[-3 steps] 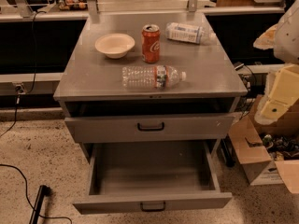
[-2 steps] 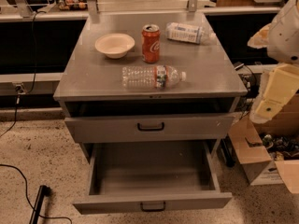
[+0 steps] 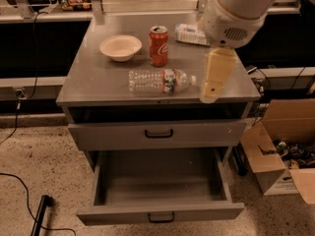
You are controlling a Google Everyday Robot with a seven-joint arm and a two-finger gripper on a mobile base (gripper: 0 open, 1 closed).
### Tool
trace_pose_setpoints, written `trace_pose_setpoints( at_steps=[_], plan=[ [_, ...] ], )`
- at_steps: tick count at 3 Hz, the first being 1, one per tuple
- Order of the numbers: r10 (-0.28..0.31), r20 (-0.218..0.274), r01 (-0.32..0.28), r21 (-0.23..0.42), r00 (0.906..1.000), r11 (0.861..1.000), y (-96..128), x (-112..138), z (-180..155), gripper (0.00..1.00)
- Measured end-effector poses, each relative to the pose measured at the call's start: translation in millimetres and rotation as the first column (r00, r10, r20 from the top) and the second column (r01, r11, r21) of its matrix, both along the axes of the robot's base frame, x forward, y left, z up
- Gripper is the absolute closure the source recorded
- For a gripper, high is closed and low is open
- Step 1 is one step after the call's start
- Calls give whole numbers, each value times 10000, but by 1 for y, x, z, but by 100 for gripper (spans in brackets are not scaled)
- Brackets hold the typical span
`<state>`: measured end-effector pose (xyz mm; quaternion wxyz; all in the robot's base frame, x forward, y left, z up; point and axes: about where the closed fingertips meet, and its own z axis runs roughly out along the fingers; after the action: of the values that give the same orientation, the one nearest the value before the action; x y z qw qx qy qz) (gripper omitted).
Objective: Place water bottle into middle drawer
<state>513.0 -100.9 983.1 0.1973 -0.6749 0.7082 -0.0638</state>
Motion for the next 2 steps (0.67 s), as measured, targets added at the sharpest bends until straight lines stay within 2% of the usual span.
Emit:
trace_pose_setpoints(
  at_steps=[1, 2],
  plan=[
    [-27, 0, 27, 13, 10000, 10000, -1, -1, 0, 0],
    [-79, -565, 71, -156, 9984, 9999, 1, 19, -24, 0]
  ],
)
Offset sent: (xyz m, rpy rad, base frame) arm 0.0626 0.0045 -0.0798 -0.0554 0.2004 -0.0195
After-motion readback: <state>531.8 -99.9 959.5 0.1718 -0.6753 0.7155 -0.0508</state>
